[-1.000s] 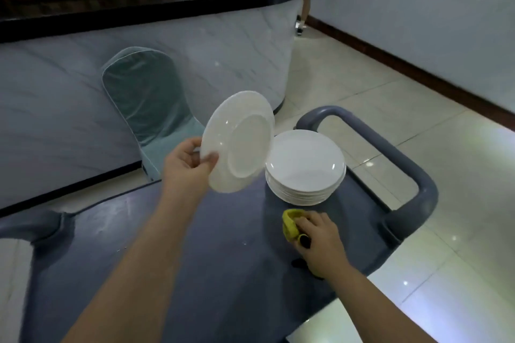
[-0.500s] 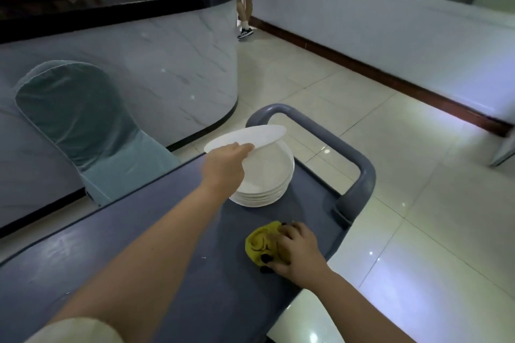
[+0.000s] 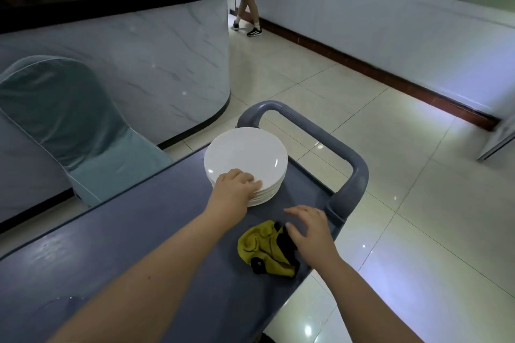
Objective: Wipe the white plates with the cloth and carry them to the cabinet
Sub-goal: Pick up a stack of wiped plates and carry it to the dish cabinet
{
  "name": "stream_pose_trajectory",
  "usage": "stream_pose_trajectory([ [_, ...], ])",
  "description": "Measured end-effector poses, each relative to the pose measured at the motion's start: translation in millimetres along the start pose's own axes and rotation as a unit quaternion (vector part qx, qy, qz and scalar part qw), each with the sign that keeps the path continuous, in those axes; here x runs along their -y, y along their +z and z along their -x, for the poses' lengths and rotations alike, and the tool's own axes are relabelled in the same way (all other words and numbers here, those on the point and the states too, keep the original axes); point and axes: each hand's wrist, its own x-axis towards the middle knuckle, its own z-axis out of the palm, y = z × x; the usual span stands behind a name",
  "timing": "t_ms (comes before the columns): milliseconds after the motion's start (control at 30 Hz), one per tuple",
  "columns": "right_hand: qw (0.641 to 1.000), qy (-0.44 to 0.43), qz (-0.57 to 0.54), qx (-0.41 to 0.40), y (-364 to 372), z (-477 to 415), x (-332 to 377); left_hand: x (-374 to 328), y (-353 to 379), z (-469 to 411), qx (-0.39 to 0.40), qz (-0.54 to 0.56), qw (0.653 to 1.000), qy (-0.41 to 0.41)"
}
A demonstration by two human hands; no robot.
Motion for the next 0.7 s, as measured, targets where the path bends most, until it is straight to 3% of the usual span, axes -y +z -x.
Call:
stream_pose_trajectory([
  [67,1.0,0.008,-0.017,0.003,-1,-3,1,0,5,2,0.04,-0.007,0.999,-0.026],
  [133,0.999,0.013,-0.042,0.004,-3,-10,4,-1,7,2,0.031,0.01,0.999,-0.035],
  [200,0.995,0.032,-0.099,0.0,-10,-23,9,0,2,0,-0.026,0.071,0.994,-0.083],
  [267,0.981,0.078,-0.176,-0.017,-24,-47,17,10,-8,-6,-0.113,0.16,0.963,-0.186],
  [333,0.955,0.137,-0.26,-0.024,-40,-79,24,30,-17,-15,-0.169,0.238,0.899,-0.327],
  [433,0.901,0.245,-0.358,0.028,-49,-125,33,63,-24,-29,-0.109,0.371,0.742,-0.548],
  [533,0.868,0.315,-0.373,0.094,-43,-152,33,72,-21,-39,-0.027,0.514,0.596,-0.616],
  [567,0.86,0.323,-0.378,0.112,-39,-157,31,72,-19,-41,-0.023,0.536,0.573,-0.619],
  [700,0.844,0.33,-0.388,0.165,-33,-169,16,74,-16,-51,-0.024,0.541,0.549,-0.637],
])
